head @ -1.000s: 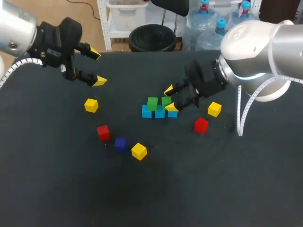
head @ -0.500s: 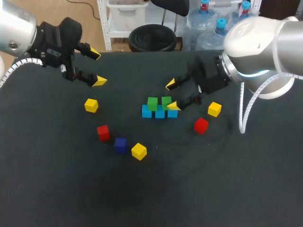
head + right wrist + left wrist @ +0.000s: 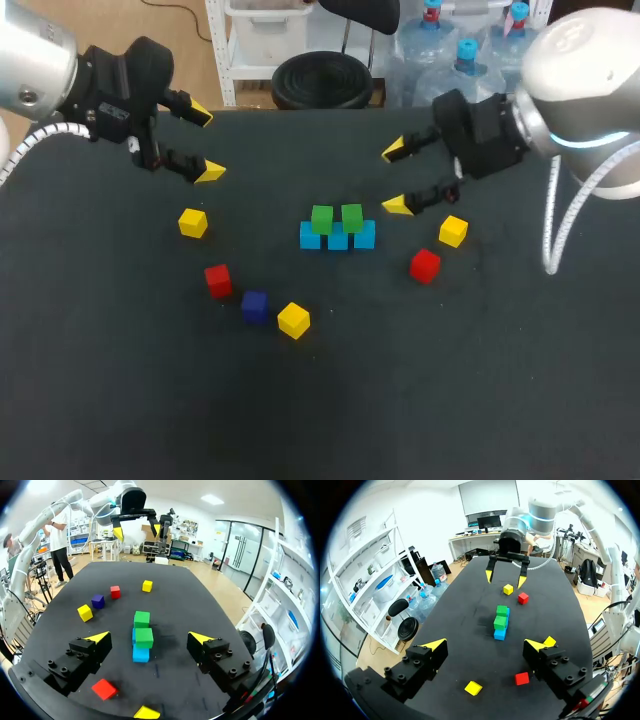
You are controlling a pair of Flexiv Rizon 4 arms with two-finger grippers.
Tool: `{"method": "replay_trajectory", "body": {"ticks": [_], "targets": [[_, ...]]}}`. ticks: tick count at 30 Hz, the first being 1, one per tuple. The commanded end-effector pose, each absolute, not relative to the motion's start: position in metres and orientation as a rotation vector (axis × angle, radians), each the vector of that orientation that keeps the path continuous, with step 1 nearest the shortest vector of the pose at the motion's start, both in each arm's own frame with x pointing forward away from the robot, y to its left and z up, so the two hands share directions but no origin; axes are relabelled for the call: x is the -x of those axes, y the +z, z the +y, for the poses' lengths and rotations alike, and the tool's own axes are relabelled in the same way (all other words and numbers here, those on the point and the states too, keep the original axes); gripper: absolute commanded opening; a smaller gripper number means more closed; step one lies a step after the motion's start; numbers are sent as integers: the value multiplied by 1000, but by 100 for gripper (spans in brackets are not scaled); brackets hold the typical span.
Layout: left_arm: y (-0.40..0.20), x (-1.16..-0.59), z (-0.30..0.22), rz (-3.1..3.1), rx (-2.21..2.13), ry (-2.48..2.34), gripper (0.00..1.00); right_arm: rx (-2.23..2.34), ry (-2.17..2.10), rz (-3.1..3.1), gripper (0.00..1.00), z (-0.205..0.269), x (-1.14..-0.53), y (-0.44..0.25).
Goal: Place the blue cubes, place green cubes on the blue cubes, place the yellow cubes on the green cubes, then place the red cubes on the yellow cubes, and place purple cube on the red cubes.
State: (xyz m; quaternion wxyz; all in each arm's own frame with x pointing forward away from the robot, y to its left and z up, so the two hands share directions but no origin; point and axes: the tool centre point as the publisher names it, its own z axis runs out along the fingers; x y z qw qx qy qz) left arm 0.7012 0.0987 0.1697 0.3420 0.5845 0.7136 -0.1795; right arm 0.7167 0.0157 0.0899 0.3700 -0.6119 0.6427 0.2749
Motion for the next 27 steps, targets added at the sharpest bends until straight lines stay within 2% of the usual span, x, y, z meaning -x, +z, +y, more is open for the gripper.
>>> {"method": "replay_trajectory", "body": {"ticks": [1,12,27], "targets": [[169,-701,100,1847,-1519,-469,100,1539,659,1662,100,-12,-696,112],[169,-701,100,1847,-1519,-469,100,1490,644,1663,100,-54,-668,131],[169,-701,100,1847,-1519,-469,100,1478,631,1679,100,-78,-638,136]]}}
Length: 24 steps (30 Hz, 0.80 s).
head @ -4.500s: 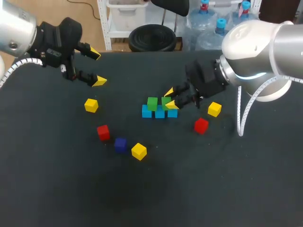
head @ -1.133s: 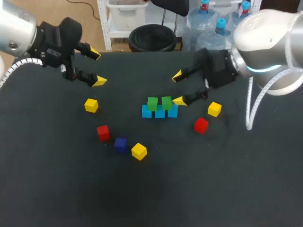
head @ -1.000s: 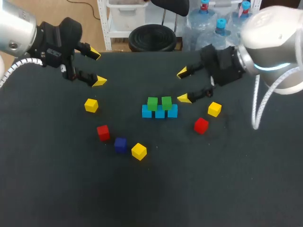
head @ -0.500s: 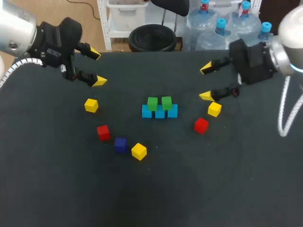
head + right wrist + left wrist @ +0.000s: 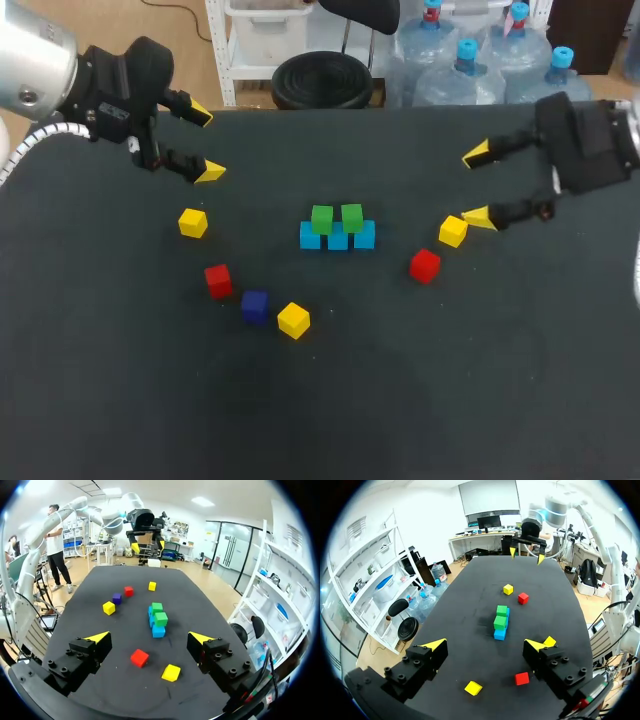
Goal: Place the blue cubes, place green cubes on the blue cubes, place the yellow cubes on the green cubes, then place the red cubes on the yellow cubes, and place purple cube on the red cubes.
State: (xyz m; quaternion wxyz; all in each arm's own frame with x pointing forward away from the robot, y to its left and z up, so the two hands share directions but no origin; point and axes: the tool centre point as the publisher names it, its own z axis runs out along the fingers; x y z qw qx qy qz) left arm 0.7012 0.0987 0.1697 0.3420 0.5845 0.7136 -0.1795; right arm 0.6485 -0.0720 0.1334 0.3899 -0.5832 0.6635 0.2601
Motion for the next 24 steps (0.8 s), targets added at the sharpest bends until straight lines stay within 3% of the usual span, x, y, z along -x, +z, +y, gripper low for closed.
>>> {"method": "replay_trajectory", "body": {"ticks": [1,24], "targets": [[169,-701,100,1847,-1519,-469,100,1473,616,1681,100,-80,-637,137],[169,-701,100,1847,-1519,-469,100,1435,621,1710,100,-78,-622,125]]}}
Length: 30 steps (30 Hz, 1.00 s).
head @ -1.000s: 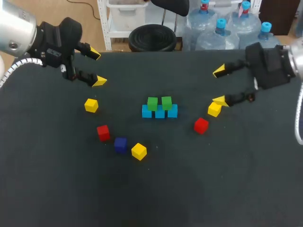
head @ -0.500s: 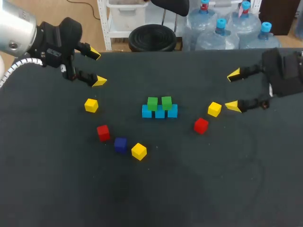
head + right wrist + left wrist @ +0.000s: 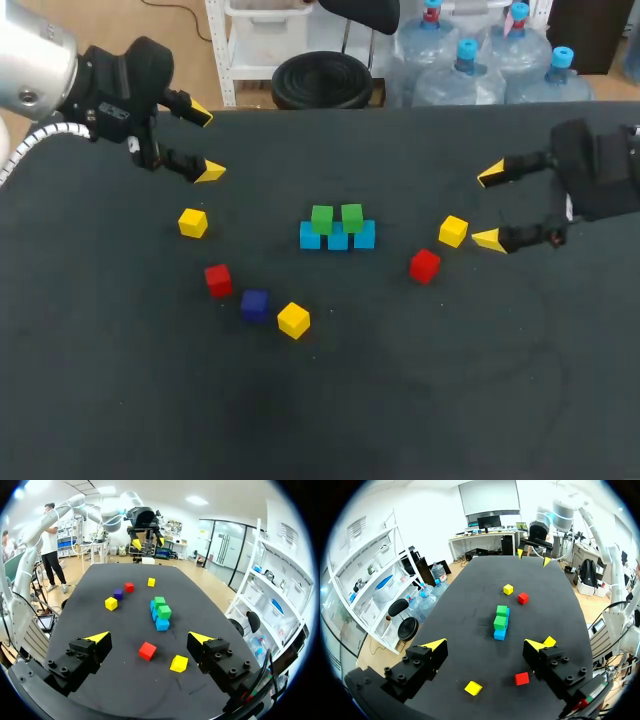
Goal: Place the blue cubes, place green cubes on the blue cubes, place the yellow cubes on the green cubes, then place the red cubes on the yellow cubes, and place purple cube on the red cubes.
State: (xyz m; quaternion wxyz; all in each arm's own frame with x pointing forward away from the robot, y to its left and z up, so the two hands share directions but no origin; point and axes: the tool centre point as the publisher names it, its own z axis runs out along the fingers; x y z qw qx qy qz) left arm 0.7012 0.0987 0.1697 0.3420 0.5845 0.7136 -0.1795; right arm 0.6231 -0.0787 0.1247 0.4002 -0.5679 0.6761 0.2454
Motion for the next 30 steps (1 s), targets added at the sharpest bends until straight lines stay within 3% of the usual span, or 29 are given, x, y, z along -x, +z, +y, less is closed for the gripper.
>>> {"method": "replay_trajectory", "body": {"ticks": [1,30], "targets": [[169,-701,100,1847,-1519,-469,100,1435,621,1712,100,-77,-622,124],[166,-696,93,1783,-1618,-490,100,1431,616,1723,100,-77,-622,124]]}}
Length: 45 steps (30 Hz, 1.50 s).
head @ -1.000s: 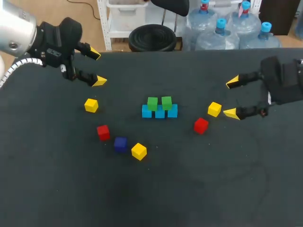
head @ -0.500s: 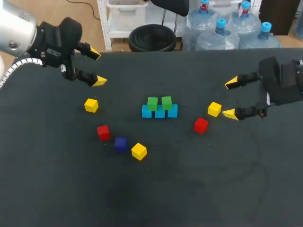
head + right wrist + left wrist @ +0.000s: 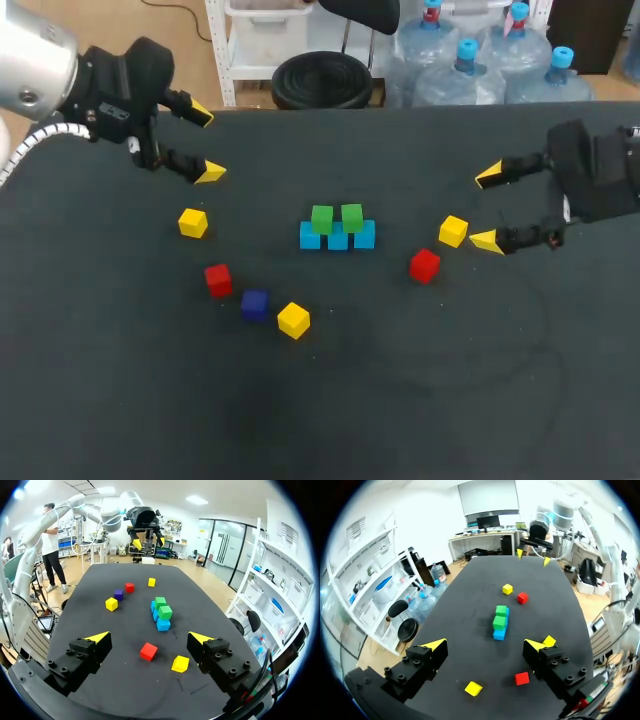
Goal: Place the blue cubes, place green cubes on the blue cubes, place the yellow cubes on the green cubes, then place the red cubes on the yellow cubes, and place purple cube on the red cubes.
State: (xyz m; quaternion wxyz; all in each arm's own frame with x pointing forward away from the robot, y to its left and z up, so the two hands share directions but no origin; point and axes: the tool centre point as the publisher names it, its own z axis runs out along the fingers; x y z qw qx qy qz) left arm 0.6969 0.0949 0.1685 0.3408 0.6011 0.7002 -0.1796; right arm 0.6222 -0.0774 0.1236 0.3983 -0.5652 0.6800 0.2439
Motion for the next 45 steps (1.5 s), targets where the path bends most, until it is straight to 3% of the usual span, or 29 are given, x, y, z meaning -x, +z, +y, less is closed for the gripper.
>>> {"method": "replay_trajectory", "body": {"ticks": [1,18,45], "targets": [[164,-694,90,1757,-1669,-496,100,1431,616,1723,100,-77,-622,124],[139,-645,39,1523,-2156,-567,100,1431,616,1723,100,-77,-622,124],[41,-581,3,1502,-2302,-458,100,1431,616,1723,100,-77,-622,124]]}}
